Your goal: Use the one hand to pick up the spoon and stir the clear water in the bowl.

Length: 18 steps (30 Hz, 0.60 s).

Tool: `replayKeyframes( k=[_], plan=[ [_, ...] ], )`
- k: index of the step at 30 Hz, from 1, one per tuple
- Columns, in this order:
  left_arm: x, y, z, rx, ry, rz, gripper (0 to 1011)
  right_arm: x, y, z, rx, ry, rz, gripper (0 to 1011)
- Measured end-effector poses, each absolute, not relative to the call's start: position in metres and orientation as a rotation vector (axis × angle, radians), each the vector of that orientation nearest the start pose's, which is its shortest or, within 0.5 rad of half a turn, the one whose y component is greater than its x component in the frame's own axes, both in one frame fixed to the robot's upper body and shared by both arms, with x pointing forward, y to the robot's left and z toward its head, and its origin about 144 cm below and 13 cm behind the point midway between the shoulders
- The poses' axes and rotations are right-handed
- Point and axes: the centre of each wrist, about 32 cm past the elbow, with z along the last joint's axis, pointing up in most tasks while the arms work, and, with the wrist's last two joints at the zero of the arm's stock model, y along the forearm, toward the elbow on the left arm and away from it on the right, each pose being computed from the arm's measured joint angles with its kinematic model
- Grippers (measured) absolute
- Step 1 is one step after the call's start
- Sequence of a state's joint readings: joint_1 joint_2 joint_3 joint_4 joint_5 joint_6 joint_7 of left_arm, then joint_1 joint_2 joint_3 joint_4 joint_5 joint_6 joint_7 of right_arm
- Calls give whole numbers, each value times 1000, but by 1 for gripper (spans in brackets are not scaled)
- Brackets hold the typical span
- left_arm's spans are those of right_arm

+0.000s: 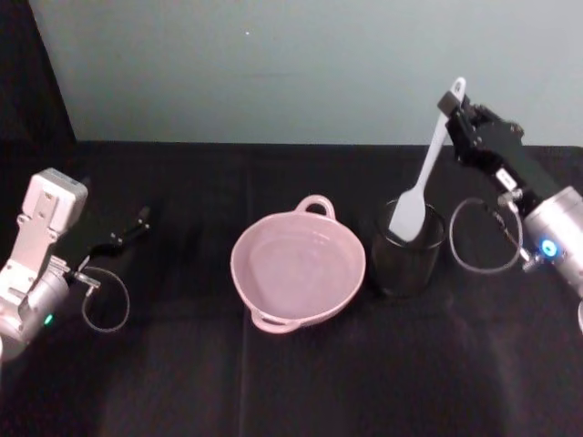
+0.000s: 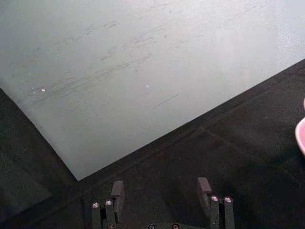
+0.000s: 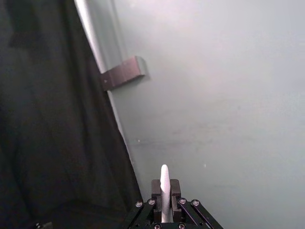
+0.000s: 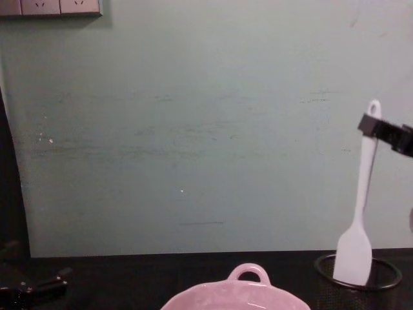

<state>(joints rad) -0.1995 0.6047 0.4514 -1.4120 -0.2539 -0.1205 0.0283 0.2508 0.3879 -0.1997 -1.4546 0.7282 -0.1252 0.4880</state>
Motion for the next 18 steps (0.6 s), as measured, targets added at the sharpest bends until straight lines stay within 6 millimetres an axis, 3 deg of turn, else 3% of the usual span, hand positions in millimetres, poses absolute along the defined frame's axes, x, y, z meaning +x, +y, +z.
replayKeyframes(
  k=[11, 18],
  plan=[
    [489, 310, 1140, 305, -285, 1248, 1011, 525, -308, 1146, 494, 256, -993, 118],
    [489, 310, 1140, 304, -285, 1248, 1011, 525, -310, 1131, 553, 341, -996, 118]
  ],
)
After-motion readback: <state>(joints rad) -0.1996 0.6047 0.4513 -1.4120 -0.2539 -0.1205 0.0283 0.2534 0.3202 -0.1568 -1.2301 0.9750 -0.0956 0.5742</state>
